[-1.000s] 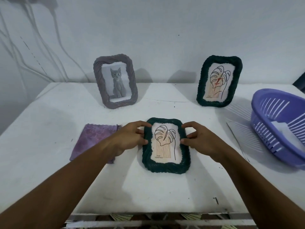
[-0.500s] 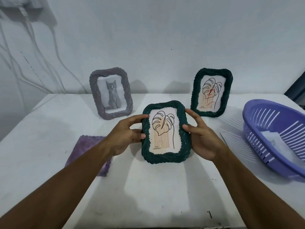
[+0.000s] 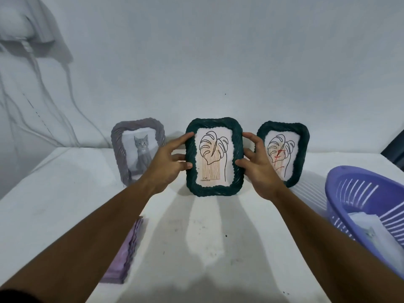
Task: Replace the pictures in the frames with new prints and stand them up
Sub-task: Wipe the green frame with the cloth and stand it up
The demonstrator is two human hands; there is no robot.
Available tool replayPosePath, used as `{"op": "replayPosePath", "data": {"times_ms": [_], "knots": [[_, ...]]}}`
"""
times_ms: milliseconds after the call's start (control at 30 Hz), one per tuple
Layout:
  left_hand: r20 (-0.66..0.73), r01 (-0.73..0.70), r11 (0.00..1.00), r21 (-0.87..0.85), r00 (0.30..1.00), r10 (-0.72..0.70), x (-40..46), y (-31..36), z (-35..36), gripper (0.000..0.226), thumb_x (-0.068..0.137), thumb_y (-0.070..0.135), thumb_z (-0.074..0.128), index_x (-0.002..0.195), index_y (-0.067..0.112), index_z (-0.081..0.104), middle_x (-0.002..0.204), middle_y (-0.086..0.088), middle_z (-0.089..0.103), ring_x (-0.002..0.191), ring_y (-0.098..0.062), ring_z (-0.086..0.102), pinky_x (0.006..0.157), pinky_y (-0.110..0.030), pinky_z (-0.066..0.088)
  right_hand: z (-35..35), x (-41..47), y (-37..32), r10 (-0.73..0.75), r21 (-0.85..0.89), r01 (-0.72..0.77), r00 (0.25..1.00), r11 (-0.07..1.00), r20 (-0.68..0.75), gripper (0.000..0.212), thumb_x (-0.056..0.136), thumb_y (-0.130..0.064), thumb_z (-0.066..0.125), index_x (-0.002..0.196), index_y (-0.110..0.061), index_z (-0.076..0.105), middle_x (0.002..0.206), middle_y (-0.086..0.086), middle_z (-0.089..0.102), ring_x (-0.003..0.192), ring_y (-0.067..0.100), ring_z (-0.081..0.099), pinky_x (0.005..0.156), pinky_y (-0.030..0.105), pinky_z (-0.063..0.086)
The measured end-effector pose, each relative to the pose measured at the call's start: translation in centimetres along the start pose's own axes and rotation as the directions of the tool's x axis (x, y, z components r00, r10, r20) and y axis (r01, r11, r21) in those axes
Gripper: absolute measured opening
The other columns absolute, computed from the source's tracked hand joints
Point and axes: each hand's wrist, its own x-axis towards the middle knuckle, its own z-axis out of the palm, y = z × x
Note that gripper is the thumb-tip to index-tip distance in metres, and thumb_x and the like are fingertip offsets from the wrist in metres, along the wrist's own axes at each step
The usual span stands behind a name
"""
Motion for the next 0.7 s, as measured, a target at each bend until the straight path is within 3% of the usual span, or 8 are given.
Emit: {"op": "replayPosePath", "data": {"times_ms": [167,267,333,433,500,567,633,700], "knots": [[-0.038,-0.031,0.998,0.052,0.999,0.033,3.3,-0.6,0.3,0.09,0.074,-0.027,0.055,0.137,0.037,0.045,0.137,0.01,0.05,0.102,-0.01,0.06,0.08,-0.026,0.054,-0.5,2.5,0.3,-0.053,-0.305,0.074,0.996,0.949,0.077,0.077,0.095,-0.002,0.048,0.138,-0.057,0.017,0.137,0.004,0.051,0.11,0.019,0.063,0.097,0.049,0.049],[-0.048,-0.037,0.996,0.083,0.998,0.041,5.0,-1.1,0.3,0.093,0.074,-0.026,0.056,0.139,0.04,0.042,0.132,0.012,0.053,0.105,-0.02,0.06,0.078,-0.029,0.056,-0.6,3.7,0.4,-0.043,-0.389,0.079,0.994,0.918,0.102,0.081,0.096,-0.003,0.046,0.139,-0.061,0.008,0.145,0.003,0.042,0.112,0.016,0.061,0.098,0.047,0.048],[-0.071,-0.035,0.992,0.119,0.997,0.043,5.8,-1.3,0.4,0.094,0.076,-0.024,0.057,0.139,0.042,0.039,0.125,0.017,0.054,0.102,-0.021,0.061,0.077,-0.03,0.057,-0.4,4.6,0.4,-0.044,-0.394,0.074,0.995,0.916,0.085,0.082,0.096,0.0,0.045,0.14,-0.059,0.007,0.141,-0.004,0.043,0.115,0.013,0.057,0.101,0.043,0.046],[-0.099,-0.047,0.988,0.146,0.993,0.062,6.8,-1.6,0.5,0.096,0.075,-0.024,0.058,0.141,0.041,0.037,0.12,0.015,0.054,0.095,-0.019,0.061,0.081,-0.032,0.057,-0.1,5.7,0.4,-0.049,-0.414,0.072,0.997,0.907,0.066,0.084,0.095,0.002,0.045,0.141,-0.058,0.007,0.115,-0.024,0.05,0.112,0.021,0.058,0.097,0.041,0.049],[-0.112,-0.045,0.988,0.145,0.992,0.062,7.3,-1.7,0.5,0.095,0.075,-0.025,0.057,0.142,0.038,0.036,0.119,0.014,0.053,0.093,-0.018,0.06,0.08,-0.032,0.057,0.0,6.4,0.4,-0.055,-0.456,0.067,0.998,0.887,0.04,0.085,0.095,0.002,0.046,0.14,-0.059,0.008,0.108,-0.018,0.055,0.109,0.033,0.059,0.094,0.047,0.05],[-0.119,-0.043,0.988,0.15,0.991,0.062,7.7,-1.7,0.5,0.094,0.075,-0.026,0.056,0.143,0.036,0.035,0.115,0.016,0.053,0.091,-0.017,0.059,0.078,-0.031,0.056,0.1,6.7,0.5,-0.065,-0.482,0.066,0.998,0.873,0.018,0.086,0.094,0.002,0.047,0.139,-0.06,0.008,0.115,0.002,0.061,0.106,0.041,0.058,0.092,0.052,0.05],[-0.123,-0.045,0.982,0.184,0.99,0.069,7.9,-2.0,0.5,0.094,0.075,-0.025,0.057,0.143,0.036,0.036,0.113,0.017,0.053,0.091,-0.016,0.06,0.079,-0.033,0.056,0.4,6.4,0.7,-0.079,-0.481,0.071,0.997,0.874,0.002,0.085,0.094,0.002,0.047,0.141,-0.058,0.008,0.126,-0.001,0.056,0.099,0.026,0.063,0.094,0.047,0.051],[-0.12,-0.049,0.973,0.227,0.99,0.078,7.8,-2.6,0.5,0.094,0.075,-0.024,0.058,0.142,0.037,0.036,0.117,0.011,0.054,0.092,-0.012,0.061,0.081,-0.032,0.057,0.6,6.1,1.3,-0.088,-0.502,0.074,0.996,0.862,-0.005,0.085,0.094,0.001,0.047,0.141,-0.057,0.007,0.131,0.0,0.054,0.097,0.025,0.064,0.091,0.048,0.052]]}}
